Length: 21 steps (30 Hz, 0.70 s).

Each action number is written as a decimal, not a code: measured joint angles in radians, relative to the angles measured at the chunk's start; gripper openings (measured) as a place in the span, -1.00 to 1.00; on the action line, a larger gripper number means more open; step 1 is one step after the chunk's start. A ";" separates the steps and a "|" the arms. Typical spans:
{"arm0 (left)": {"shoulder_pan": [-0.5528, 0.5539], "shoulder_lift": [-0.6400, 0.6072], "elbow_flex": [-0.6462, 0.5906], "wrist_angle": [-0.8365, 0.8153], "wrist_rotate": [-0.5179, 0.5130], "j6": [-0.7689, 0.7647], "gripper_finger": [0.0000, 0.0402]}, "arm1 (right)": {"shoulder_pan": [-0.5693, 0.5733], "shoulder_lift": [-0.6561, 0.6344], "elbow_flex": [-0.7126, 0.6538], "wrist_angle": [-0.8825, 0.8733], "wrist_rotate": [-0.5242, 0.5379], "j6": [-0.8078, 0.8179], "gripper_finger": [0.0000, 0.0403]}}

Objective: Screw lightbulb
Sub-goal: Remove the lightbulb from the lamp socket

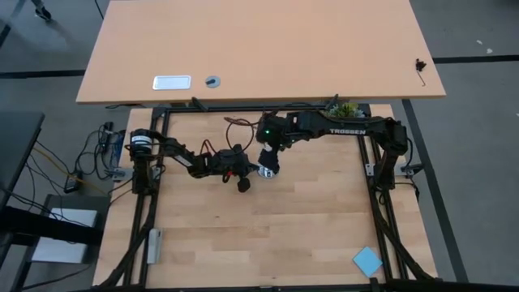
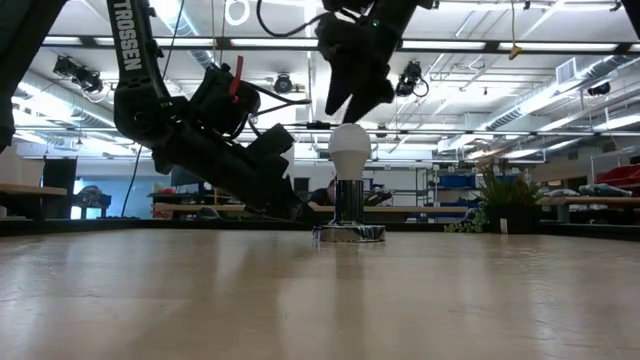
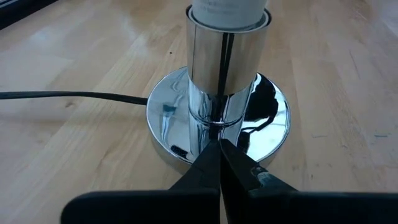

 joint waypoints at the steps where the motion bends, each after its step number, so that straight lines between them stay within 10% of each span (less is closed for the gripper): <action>1: 0.000 0.000 0.000 0.000 0.000 0.000 -0.99 | 0.000 0.000 0.003 -0.013 0.000 0.076 0.54; 21: 0.000 0.000 0.000 0.000 0.010 -0.003 -0.99 | 0.005 0.060 0.003 -0.091 -0.009 0.392 0.60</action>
